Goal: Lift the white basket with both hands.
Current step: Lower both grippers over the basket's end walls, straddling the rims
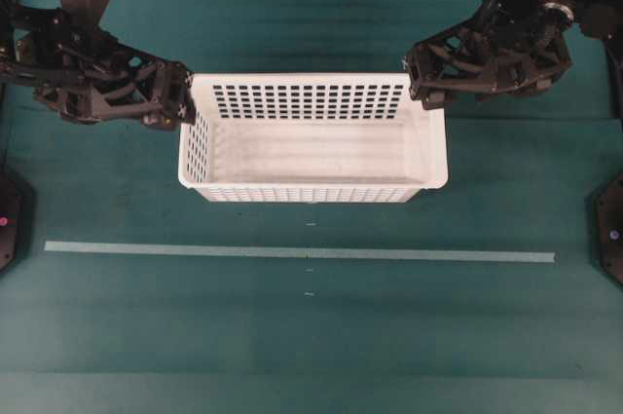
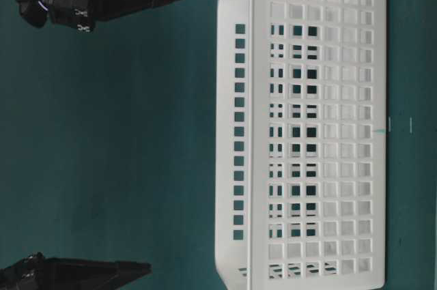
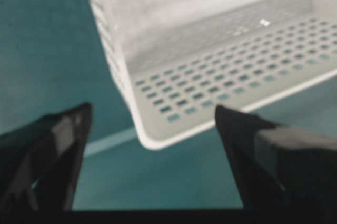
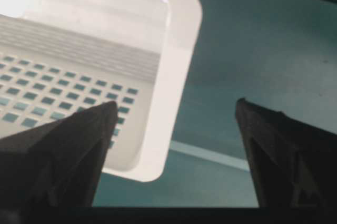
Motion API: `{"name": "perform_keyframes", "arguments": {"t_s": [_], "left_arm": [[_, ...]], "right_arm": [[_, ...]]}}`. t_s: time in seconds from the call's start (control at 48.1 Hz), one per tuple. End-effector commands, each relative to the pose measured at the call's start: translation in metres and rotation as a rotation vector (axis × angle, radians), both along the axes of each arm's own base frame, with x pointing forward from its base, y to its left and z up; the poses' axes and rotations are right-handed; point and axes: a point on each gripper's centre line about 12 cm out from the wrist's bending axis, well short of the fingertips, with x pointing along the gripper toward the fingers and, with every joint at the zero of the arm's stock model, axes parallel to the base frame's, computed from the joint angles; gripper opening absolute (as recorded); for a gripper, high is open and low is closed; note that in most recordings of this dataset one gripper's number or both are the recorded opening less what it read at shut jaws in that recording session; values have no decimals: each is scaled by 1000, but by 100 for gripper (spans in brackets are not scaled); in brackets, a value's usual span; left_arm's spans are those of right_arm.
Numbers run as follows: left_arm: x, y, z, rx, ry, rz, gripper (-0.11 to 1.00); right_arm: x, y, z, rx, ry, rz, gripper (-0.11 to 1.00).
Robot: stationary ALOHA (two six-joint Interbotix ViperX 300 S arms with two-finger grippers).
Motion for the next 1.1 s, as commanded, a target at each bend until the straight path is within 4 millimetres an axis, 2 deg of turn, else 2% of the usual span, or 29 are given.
{"name": "perform_keyframes", "arguments": {"t_s": [0.0, 0.125, 0.312, 0.478, 0.832, 1.082], "left_arm": [[3, 1, 7, 9, -23, -1, 96], [6, 2, -2, 1, 4, 1, 91], [12, 4, -13, -14, 40, 10, 92], [10, 4, -32, -35, 93, 24, 92], [29, 10, -74, -59, 126, 50, 92], [30, 11, -87, -65, 149, 52, 92]], "right_arm": [[2, 1, 2, 1, -10, -4, 94], [3, 0, 2, 7, -9, -29, 94], [5, -1, -1, 16, -18, -79, 94], [12, 1, -11, 8, -56, -96, 94], [19, 5, -47, 13, -77, -133, 93], [19, 17, -75, 33, -27, -129, 93]]}}
